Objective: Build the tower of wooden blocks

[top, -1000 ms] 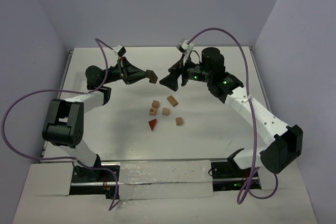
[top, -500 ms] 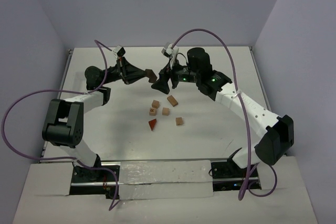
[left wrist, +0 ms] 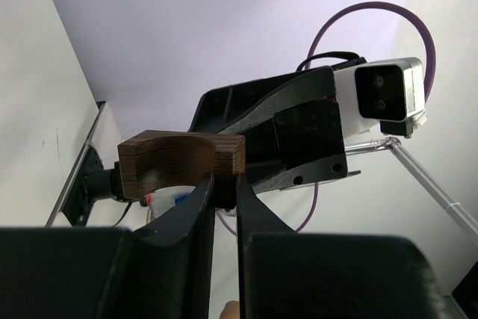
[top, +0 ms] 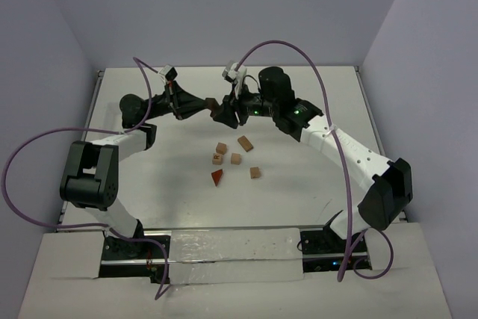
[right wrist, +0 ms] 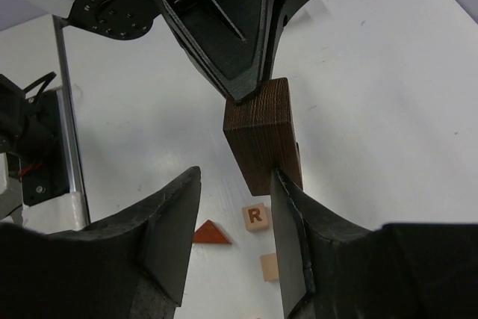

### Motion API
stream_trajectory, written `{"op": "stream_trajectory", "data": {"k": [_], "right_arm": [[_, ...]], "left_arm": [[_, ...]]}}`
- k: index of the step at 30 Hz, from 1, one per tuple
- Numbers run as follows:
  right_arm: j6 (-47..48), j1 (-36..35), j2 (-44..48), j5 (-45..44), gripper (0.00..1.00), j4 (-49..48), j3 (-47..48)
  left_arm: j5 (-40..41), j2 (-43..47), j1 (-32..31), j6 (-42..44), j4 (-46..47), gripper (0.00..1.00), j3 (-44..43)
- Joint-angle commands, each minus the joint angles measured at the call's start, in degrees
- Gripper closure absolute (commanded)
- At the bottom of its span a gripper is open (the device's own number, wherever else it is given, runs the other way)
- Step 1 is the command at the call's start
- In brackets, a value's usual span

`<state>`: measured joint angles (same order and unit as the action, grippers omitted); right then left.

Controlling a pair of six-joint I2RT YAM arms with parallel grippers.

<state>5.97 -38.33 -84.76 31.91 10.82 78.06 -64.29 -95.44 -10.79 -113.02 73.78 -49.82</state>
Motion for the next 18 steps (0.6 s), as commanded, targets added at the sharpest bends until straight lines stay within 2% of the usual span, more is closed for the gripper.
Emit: {"op": "stream_trajectory", "data": {"k": [1,3,6,8,13,18], "right_arm": [[1.25,-1.5,-1.04,-0.03,0.53,-1.55,3.11],[1.22,-1.57,-1.24,-0.27,0.5,-1.82,3.27],[1.06,-1.57,-1.98,-1.15,0.3,-2.56,3.59],[0.8,-1.57,-2.16,-1.94,0.23,-3.17,3.64],[1.47,-1.57,-2.32,-2.45,0.21,-3.16,3.81],[2.59,-1.53,-1.68,-2.42,0.27,-2.35,2.89]], "left_arm": [[0.66,2.65,-0.46,-0.79,17.89,1.0,-0.17],[0.56,2.75,-0.56,-0.97,17.98,1.0,0.0],[0.48,3.15,-0.72,-0.88,17.98,1.0,0.25],[0.26,3.37,-0.85,-0.84,17.94,1.0,0.38],[0.11,3.7,-0.92,-0.73,17.91,1.0,0.6],[-0.31,3.73,-0.99,-0.97,18.46,1.0,0.74]]}}
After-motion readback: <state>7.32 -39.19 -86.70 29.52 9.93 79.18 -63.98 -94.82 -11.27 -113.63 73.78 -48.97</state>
